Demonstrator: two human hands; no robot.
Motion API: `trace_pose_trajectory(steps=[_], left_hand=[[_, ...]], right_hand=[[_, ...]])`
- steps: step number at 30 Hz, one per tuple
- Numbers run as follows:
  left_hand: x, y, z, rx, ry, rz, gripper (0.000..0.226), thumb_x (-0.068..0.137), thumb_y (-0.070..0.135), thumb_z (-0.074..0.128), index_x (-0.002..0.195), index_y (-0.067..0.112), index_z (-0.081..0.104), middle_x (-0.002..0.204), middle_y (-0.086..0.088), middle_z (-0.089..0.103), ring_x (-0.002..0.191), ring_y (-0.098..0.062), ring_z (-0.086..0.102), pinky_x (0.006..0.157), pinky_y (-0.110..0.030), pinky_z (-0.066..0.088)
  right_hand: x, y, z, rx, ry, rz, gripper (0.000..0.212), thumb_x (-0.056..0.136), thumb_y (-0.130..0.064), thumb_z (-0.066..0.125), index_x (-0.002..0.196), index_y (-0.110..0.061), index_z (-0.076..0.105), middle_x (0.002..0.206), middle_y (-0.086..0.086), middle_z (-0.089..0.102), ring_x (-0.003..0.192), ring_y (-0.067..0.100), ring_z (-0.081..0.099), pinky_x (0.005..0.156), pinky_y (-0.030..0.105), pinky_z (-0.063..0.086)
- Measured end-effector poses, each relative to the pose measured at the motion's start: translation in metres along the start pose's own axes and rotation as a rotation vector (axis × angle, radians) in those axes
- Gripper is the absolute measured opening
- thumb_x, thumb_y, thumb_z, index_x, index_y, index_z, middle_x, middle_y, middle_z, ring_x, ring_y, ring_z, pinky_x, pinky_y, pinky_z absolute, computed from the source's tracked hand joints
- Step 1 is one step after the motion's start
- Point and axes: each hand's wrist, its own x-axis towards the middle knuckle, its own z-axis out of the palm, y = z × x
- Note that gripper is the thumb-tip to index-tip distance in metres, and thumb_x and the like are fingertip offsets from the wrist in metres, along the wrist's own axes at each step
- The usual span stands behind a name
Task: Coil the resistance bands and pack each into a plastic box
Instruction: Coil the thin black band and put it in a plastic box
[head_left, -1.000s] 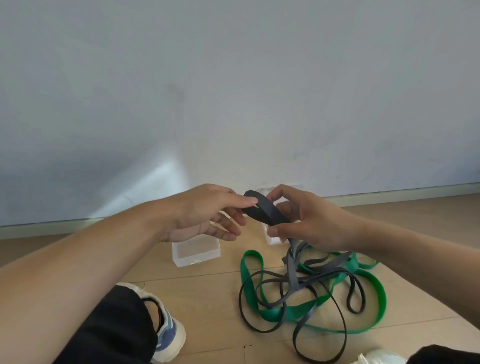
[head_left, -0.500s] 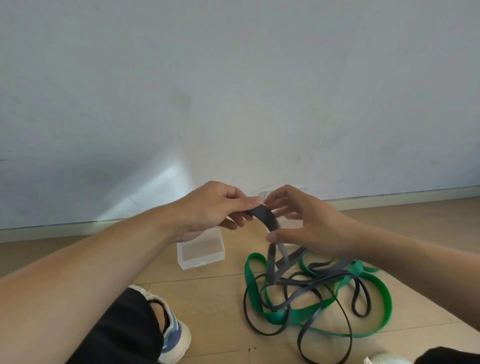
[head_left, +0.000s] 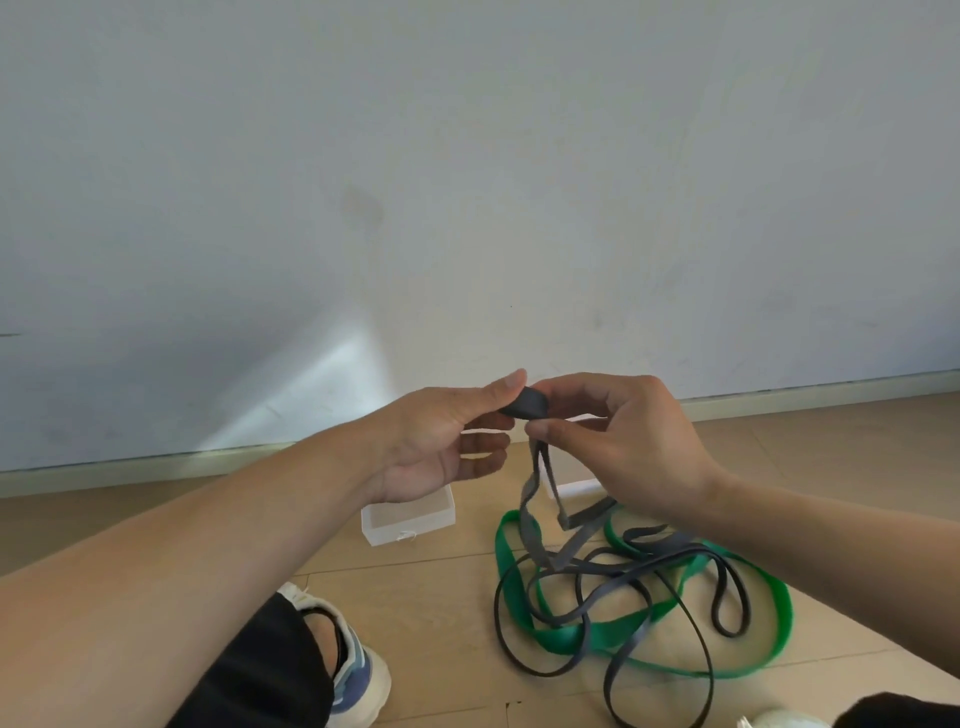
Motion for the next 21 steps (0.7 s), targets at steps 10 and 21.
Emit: trace_pose_trajectory(steps=[10, 21], left_hand=[[0.000, 0.001, 0.005, -0.142, -0.016, -0.027, 0.039, 0.063, 0.043, 0.082, 0.089, 0.014, 0.077, 0.075, 0.003, 0.062, 0.065, -0.009, 0.051, 0.064, -0.021, 0.045], [0.000, 0.003, 0.014, -0.002, 0.274, 0.156, 0.050, 0.055, 0.040, 0.085, 0.089, 0.004, 0.076, 0.064, 0.002, 0.061, 0.065, -0.013, 0.057, 0.057, -0.021, 0.051]], right_hand=[[-0.005, -0.005, 0.006, 0.211, 0.037, -0.005, 0.023, 0.086, -0.011, 0.079, 0.105, -0.024, 0.079, 0.093, -0.011, 0.080, 0.092, 0.004, 0.075, 0.081, 0.015, 0.057], [-0.008, -0.005, 0.009, 0.115, 0.135, -0.059, 0.026, 0.086, -0.017, 0.079, 0.109, -0.027, 0.078, 0.097, -0.015, 0.079, 0.094, -0.001, 0.073, 0.088, 0.024, 0.059]])
